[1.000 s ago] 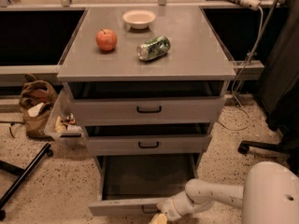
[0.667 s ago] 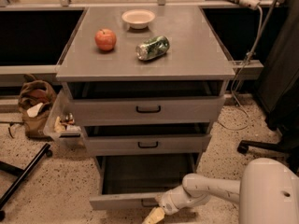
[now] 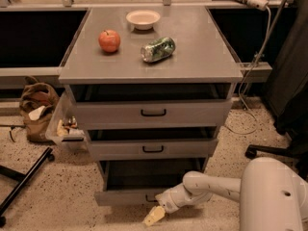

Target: Close bottom drawer

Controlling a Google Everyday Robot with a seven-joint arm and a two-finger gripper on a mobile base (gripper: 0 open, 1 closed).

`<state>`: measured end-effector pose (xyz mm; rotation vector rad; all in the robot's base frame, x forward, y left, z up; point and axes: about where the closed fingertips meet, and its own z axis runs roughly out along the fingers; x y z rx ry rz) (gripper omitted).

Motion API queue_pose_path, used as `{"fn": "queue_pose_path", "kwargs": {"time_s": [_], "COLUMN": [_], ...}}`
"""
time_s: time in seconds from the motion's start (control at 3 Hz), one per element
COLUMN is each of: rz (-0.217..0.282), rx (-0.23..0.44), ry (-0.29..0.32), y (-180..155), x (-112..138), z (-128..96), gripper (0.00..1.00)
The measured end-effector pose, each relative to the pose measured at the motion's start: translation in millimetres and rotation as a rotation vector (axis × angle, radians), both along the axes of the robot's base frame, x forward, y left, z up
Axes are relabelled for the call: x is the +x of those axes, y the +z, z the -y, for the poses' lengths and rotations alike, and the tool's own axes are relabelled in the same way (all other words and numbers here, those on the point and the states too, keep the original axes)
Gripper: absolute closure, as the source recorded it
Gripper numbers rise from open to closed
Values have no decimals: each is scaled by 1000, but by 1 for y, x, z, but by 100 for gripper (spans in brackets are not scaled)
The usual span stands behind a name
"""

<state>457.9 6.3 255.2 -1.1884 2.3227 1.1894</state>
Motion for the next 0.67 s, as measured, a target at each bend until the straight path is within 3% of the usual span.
{"fn": "queue_pose_path", "kwargs": {"time_s": [0.33, 0.67], "rz": [19, 59], "rx": [-7, -33], "ry": [-19, -1], "y": [-2, 2], "x": [20, 61], "z": [0, -20], "gripper": [0, 0]}}
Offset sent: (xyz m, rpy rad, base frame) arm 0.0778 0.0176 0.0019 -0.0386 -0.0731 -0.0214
